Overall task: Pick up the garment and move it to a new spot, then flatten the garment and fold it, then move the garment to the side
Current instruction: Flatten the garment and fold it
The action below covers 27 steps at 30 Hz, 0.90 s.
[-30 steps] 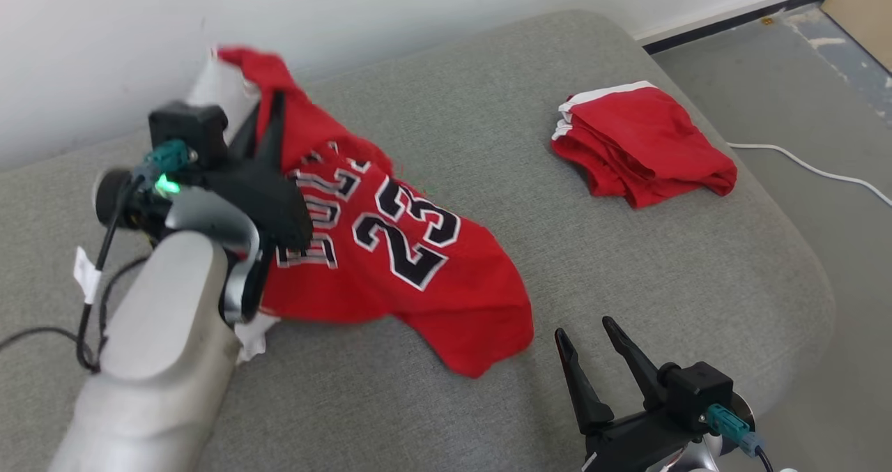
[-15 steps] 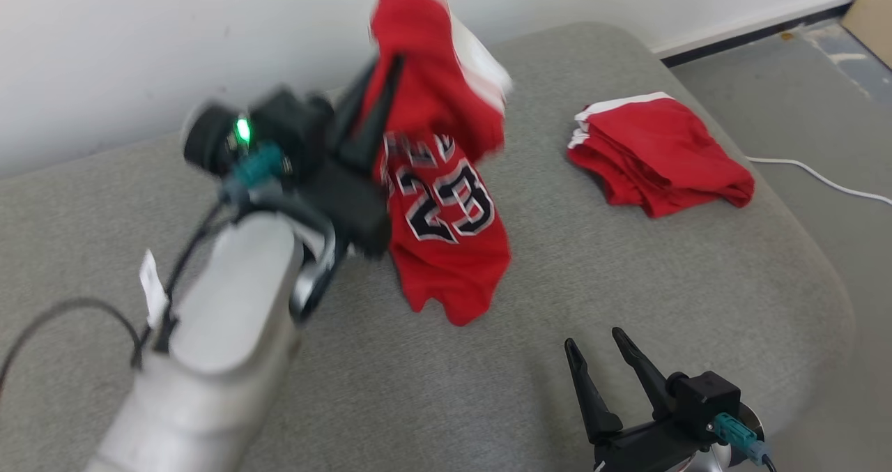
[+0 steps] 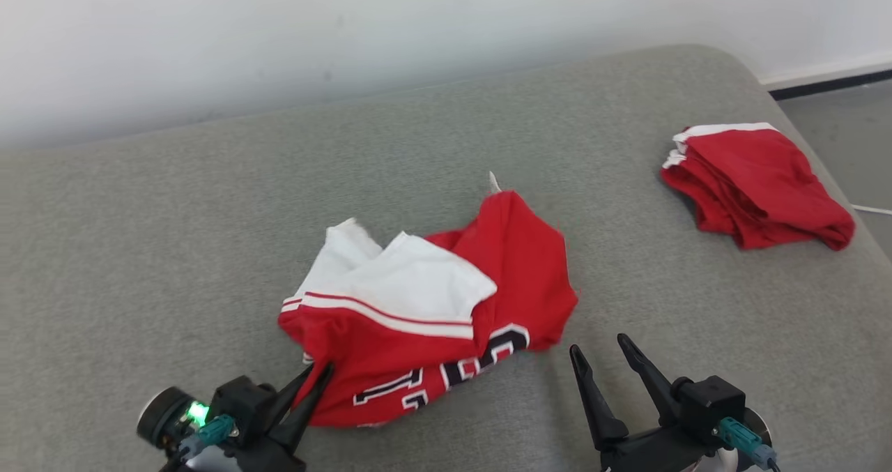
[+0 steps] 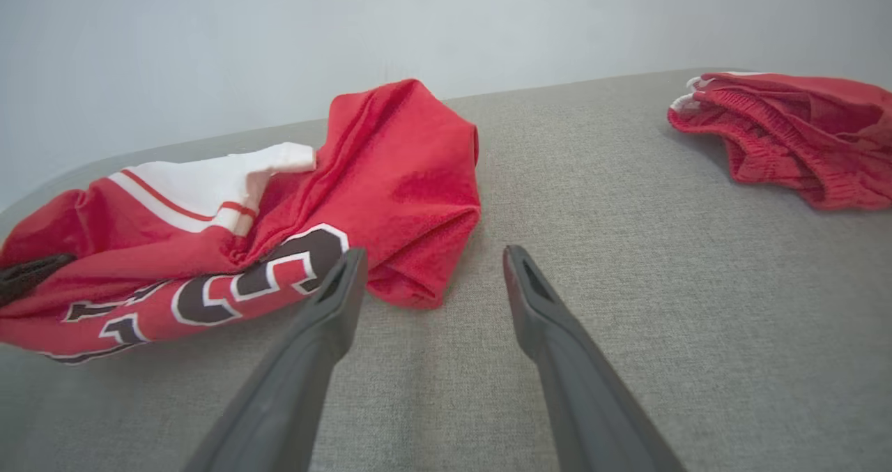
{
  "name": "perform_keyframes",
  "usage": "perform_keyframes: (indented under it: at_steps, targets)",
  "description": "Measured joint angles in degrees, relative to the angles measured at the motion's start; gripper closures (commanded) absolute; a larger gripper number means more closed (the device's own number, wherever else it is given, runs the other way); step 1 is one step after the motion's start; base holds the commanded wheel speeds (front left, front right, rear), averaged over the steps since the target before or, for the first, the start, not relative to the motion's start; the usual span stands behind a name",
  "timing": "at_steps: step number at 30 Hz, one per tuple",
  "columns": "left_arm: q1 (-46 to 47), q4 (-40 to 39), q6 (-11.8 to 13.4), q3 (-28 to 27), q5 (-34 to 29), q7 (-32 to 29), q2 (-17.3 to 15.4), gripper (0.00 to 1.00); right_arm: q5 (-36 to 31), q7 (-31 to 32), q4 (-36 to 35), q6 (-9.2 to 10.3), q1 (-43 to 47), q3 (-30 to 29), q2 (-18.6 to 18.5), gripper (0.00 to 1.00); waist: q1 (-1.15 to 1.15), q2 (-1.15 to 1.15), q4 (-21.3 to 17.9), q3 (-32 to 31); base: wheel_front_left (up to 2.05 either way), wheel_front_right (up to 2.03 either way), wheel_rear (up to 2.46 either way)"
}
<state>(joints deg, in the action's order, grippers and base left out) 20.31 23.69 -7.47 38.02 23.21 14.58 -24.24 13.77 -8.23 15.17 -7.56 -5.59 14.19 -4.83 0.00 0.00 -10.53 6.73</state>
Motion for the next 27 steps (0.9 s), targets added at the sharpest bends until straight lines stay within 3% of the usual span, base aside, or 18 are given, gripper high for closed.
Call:
perform_keyframes:
  at_steps: [6, 9, 10, 15, 16, 17, 27]
  targets:
    - [-3.3, -0.7, 5.3, -3.2, 1.8, -0.7, -1.2, 1.0, 0.0, 0.2, -0.1, 0.0, 0.0, 0.2, 0.2, 0.0, 0.0, 0.0, 2.5, -0.5, 0.0, 0.0, 0.0]
    - [-4.6, -0.6, 9.8, -5.7, 2.4, -0.7, -1.5, 1.0, 0.0, 0.2, -0.1, 0.0, 0.0, 0.3, 0.3, 0.0, 0.0, 0.0, 2.8, -0.8, 0.0, 0.0, 0.0]
    - [-4.6, -0.6, 9.8, -5.7, 2.4, -0.7, -1.5, 1.0, 0.0, 0.2, -0.1, 0.0, 0.0, 0.3, 0.3, 0.0, 0.0, 0.0, 2.8, -0.8, 0.0, 0.0, 0.0]
    - [-7.3, -2.2, 16.9, -9.2, 3.9, -1.1, -0.9, 1.0, 0.0, 0.1, 0.0, 0.0, 0.2, -0.2, 0.3, 0.0, 0.0, 0.0, 2.6, -1.5, 0.0, 0.0, 0.0]
    - [-8.0, -2.5, 17.6, -9.3, 4.2, -1.6, -0.7, 0.53, 0.0, 0.2, 0.1, 0.0, 0.3, -0.2, 0.3, 0.0, 0.0, 0.0, 2.6, -1.6, 0.0, 0.0, 0.0]
    - [-8.7, -3.0, 18.0, -9.4, 4.3, -1.5, -0.6, 0.0, 0.0, 0.2, 0.1, 0.0, 0.4, -0.3, 0.3, 0.0, 0.0, -0.01, 2.6, -1.7, 0.0, 0.0, 0.0]
    - [-13.1, -10.6, 22.1, -14.3, 9.3, -3.3, -0.9, 0.0, 0.0, 0.1, 0.1, 0.0, 1.0, -1.0, 0.5, 0.0, 0.0, 0.0, 3.0, -2.7, 0.0, 0.0, 0.0]
